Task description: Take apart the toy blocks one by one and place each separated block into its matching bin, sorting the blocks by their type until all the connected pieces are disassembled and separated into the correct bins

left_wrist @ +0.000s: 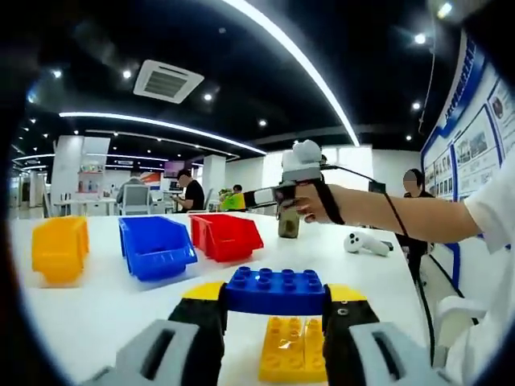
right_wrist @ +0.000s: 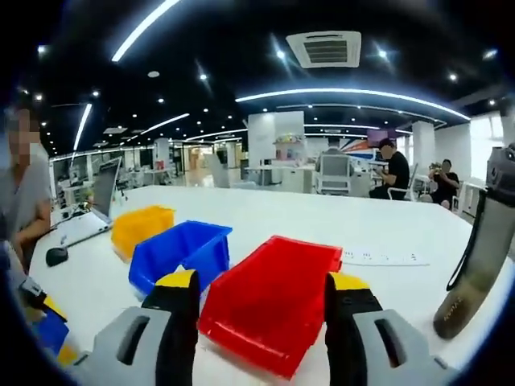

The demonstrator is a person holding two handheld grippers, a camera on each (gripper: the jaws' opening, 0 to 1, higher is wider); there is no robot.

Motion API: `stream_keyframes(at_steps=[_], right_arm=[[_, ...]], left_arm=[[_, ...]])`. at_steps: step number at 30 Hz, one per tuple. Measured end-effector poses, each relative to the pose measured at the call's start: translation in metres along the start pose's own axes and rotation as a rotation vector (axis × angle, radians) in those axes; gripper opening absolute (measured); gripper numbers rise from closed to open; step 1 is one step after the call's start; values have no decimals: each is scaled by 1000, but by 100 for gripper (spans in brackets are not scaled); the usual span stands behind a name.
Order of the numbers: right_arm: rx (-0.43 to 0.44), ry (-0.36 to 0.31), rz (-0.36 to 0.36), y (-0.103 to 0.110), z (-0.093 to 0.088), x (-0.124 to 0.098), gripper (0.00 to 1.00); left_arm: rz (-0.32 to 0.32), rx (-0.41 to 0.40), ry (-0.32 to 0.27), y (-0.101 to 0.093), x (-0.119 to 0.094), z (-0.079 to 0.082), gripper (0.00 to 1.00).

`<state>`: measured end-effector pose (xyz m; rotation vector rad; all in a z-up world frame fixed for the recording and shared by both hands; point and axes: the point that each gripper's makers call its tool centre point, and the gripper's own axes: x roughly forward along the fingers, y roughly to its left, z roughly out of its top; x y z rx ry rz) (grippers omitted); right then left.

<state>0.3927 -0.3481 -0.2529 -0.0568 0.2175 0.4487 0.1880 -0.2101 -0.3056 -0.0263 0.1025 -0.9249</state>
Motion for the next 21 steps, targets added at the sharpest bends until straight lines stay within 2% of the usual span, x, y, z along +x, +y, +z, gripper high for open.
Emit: stream_keyframes(at_steps=[4, 8, 11, 15, 19, 21], right_arm=[[-4, -16, 35, 12, 0, -18, 59], [-13, -11, 79, 31, -8, -44, 58], [-25, 6, 110, 55, -25, -70, 56], [-16, 8, 159, 82, -45, -96, 56], [31, 10, 205, 108, -60, -124, 55], [0, -2, 220, 124, -63, -139, 55]], left_arm=[[9, -3, 0, 5, -3, 1, 47], [16, -2, -5, 12, -5, 5, 47], [32, 12, -8, 21, -2, 11, 47], [73, -19, -23, 46, 3, 16, 47], [108, -31, -38, 69, 11, 26, 47], [120, -32, -44, 78, 16, 31, 47]])
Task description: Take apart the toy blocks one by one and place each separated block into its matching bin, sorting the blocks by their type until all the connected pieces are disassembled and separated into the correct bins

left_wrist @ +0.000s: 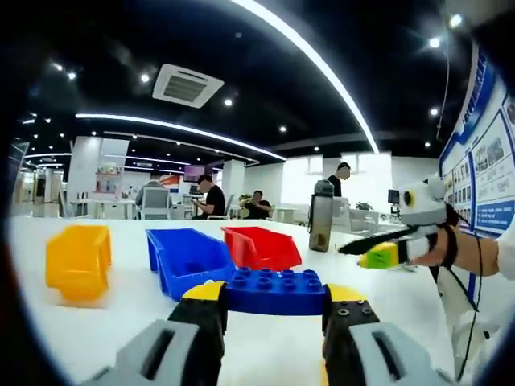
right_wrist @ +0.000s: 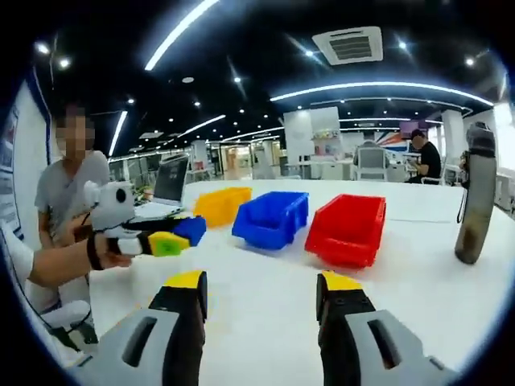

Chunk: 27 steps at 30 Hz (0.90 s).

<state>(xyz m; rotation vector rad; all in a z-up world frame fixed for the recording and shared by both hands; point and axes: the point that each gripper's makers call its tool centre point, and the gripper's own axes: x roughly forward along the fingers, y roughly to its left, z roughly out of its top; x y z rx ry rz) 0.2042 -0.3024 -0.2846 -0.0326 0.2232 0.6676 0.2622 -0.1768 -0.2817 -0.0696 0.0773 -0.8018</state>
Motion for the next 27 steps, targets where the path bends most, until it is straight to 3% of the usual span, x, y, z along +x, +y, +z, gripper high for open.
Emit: stream_keyframes(at_steps=[8, 14, 21, 27], right_arm=[[9, 14, 61, 44, -14, -23, 55], [14, 38, 102, 67, -29, -31, 54], [2, 45, 118, 75, -37, -30, 52], [-5, 51, 116, 74, -39, -32, 52]], left_arm=[[54, 7, -24, 35, 26, 24, 47], [93, -2, 6, 60, 59, 27, 48], [154, 23, 43, 88, 97, 33, 48], [234, 40, 39, 112, 110, 35, 48]])
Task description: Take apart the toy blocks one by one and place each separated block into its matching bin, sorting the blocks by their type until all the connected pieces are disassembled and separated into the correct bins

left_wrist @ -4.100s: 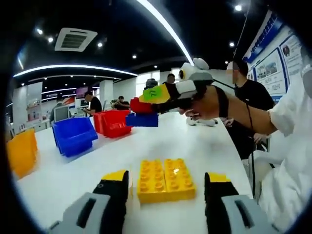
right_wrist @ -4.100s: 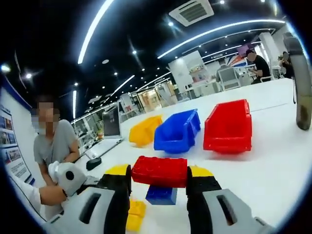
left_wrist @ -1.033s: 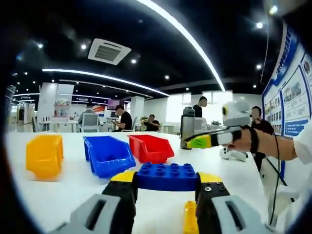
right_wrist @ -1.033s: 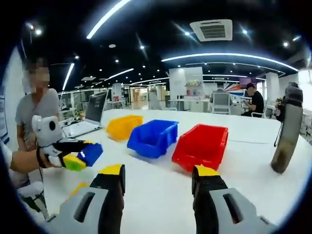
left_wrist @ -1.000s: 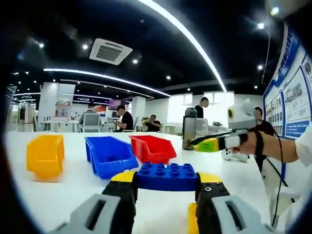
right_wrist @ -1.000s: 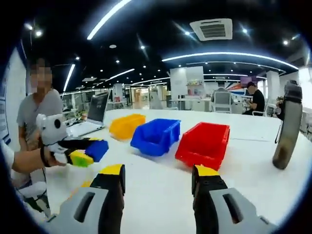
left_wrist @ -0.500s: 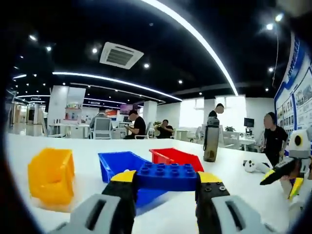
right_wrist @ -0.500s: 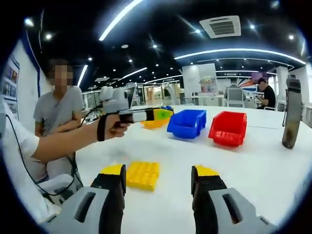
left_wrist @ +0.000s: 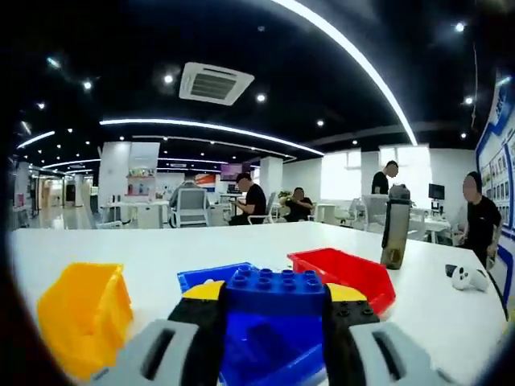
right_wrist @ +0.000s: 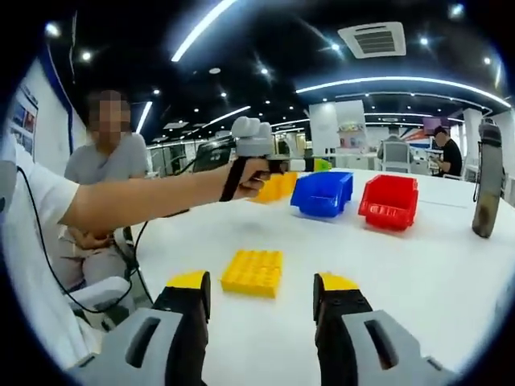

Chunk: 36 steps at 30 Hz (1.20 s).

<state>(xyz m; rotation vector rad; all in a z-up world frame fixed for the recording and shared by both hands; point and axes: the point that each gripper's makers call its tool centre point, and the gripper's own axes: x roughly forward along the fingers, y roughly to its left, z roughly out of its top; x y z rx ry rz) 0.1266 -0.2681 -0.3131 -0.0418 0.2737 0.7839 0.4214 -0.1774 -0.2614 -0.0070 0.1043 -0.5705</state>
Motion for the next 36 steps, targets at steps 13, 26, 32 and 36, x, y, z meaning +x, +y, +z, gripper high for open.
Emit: stream_keyframes(at_steps=[13, 26, 32, 36], right_arm=[[-9, -5, 4, 0, 5, 1, 52], [-8, 61, 20, 12, -15, 30, 58], [-48, 84, 15, 27, -27, 52, 65], [-71, 95, 18, 33, -33, 59, 65]], left_arm=[[-27, -22, -16, -4, -13, 1, 81], [-111, -27, -73, -27, -82, 7, 77], [-179, -27, -92, -50, -124, 7, 74], [-211, -25, -96, -63, -144, 2, 74]])
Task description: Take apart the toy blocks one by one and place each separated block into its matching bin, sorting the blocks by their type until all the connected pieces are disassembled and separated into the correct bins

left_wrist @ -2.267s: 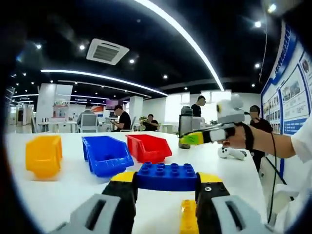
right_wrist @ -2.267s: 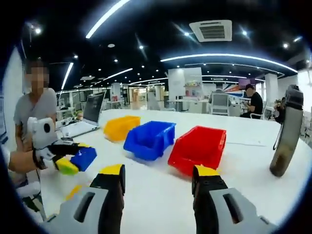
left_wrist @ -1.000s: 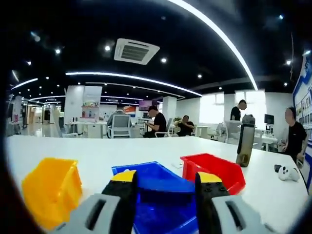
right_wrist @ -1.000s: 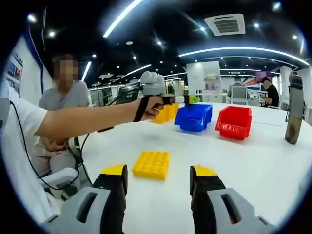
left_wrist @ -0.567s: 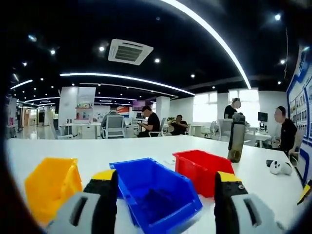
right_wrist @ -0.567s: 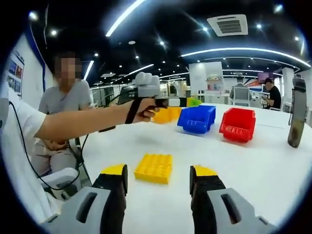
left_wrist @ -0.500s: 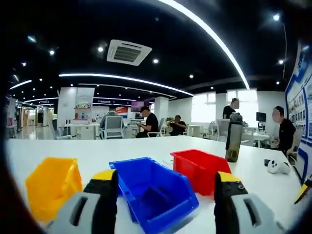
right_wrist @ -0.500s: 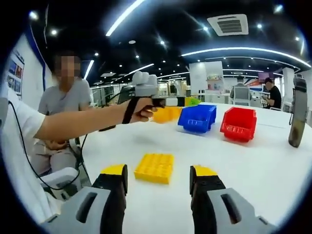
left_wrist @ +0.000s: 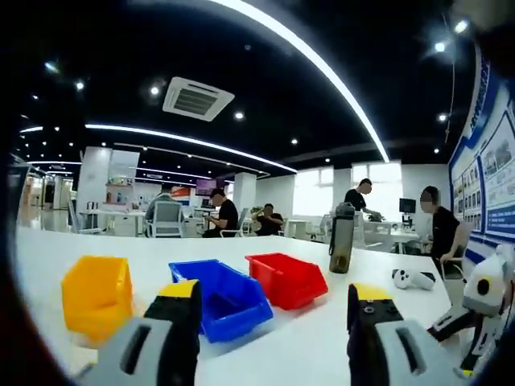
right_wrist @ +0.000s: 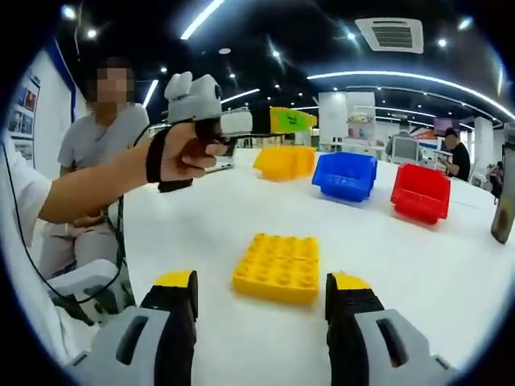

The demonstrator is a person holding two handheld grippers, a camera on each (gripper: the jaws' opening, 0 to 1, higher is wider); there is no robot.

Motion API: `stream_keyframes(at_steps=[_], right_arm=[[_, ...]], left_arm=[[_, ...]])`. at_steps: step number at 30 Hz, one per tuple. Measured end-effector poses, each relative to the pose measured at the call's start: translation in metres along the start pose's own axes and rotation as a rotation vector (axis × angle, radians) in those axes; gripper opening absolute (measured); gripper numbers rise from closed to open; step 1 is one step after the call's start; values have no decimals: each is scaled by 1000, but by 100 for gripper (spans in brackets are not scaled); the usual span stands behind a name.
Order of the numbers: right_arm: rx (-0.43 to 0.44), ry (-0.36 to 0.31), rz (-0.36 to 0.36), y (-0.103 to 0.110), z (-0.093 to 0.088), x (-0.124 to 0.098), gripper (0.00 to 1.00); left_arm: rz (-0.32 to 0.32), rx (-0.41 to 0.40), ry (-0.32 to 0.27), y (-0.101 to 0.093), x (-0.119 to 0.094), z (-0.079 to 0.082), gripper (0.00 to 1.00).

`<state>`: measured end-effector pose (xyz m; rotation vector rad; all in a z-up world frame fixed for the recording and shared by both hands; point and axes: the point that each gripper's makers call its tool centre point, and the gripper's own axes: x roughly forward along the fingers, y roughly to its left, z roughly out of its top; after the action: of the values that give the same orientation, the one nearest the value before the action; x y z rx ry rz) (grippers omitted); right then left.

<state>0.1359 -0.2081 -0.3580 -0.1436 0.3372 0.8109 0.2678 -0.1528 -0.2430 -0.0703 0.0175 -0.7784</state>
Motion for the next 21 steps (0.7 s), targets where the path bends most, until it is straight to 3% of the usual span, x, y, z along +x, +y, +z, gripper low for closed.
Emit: stream_keyframes(at_steps=[10, 16, 21], right_arm=[[-1, -12, -30, -7, 2, 4, 63], [-5, -15, -34, -5, 2, 5, 57], [0, -11, -41, -5, 2, 4, 46]], left_arm=[[-53, -12, -6, -29, -29, -13, 72], [-54, -11, 4, -30, -33, -19, 72], [-59, -11, 1, -33, -35, -19, 72]])
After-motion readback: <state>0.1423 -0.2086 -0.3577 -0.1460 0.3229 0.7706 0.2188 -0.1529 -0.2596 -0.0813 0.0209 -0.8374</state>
